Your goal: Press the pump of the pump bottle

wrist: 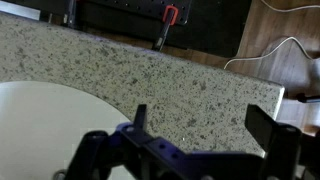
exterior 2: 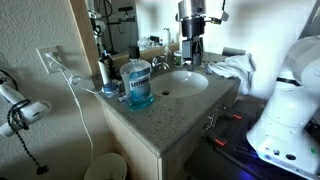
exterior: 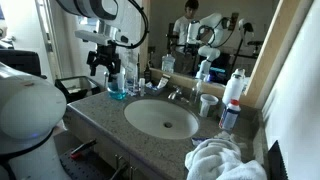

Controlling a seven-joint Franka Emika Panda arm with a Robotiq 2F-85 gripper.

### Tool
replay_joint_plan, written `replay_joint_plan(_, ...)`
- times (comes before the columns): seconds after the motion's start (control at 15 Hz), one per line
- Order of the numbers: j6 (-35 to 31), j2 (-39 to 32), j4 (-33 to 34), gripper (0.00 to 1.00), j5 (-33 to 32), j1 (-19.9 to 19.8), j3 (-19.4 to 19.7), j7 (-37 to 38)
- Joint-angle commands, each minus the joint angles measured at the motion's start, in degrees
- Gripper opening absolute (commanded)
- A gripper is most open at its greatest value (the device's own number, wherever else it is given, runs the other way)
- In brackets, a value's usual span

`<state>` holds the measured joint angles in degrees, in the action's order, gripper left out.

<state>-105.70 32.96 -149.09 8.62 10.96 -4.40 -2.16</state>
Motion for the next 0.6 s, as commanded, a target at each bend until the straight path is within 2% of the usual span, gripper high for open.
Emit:
replay_joint_plan(0.0,0.13,0.01,0.08,1.0,0.29,-0.64,-0.59,-0.28)
replay_joint_plan(0.27,-0.06,-0.69,0.53,1.0,-0.38,-0.8,-0.54,-0.78)
replay_joint_plan(0.53,-0.92,-6.52,5.5,1.0,-3.58,-2.7,0.3,-1.23)
